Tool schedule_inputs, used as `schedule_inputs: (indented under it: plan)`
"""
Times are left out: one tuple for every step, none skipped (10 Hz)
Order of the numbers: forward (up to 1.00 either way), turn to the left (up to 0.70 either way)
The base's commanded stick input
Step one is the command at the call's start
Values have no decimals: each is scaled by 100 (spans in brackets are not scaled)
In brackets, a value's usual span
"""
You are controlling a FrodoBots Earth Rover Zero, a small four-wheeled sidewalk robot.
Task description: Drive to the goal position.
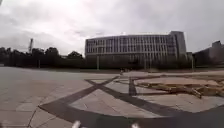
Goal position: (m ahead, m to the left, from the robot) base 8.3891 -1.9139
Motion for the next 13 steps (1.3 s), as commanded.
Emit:
schedule_inputs:
  plan:
    - [70, -19]
    - [70, -7]
    - [70, 0]
    - [70, 0]
    - [70, 0]
    - [70, 0]
    - [70, 0]
    - [70, 0]
    - [70, 0]
    - [70, 0]
    - [70, 0]
    - [70, 0]
    - [70, 0]
